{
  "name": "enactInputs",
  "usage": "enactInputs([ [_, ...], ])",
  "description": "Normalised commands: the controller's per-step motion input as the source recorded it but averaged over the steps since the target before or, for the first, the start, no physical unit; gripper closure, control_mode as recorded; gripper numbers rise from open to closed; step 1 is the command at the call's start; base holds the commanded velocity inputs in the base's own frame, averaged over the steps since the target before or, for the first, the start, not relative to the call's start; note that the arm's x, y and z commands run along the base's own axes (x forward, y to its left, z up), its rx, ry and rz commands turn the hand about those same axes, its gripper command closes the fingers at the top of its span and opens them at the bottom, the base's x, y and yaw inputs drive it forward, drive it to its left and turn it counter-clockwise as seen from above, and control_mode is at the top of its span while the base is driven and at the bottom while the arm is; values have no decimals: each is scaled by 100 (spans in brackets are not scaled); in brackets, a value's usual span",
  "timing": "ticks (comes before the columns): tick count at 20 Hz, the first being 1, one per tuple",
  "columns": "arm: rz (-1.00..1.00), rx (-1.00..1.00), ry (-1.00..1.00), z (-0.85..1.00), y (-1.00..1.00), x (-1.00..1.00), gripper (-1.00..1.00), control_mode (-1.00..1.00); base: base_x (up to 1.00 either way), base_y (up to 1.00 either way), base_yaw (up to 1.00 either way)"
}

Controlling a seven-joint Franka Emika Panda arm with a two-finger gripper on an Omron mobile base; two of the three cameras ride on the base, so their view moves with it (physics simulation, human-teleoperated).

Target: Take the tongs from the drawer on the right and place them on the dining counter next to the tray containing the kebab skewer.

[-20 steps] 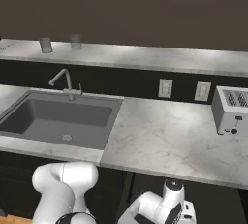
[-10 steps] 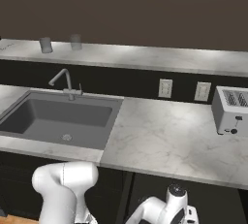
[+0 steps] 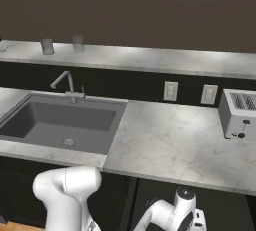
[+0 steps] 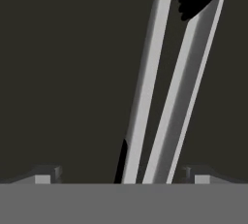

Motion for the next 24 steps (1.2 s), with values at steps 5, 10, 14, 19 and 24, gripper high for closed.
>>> enactInputs([
  [5,0,-3,0,-37,-8,-45,100,-100,0,0,0],
  [10,0,-3,0,-38,-2,-44,100,-100,0,0,0],
  [14,0,0,0,-11,-12,-24,100,-100,0,0,0],
  [19,0,0,2,30,-30,-22,100,-100,0,0,0],
  [24,0,0,3,49,-8,-31,100,-100,0,0,0],
])
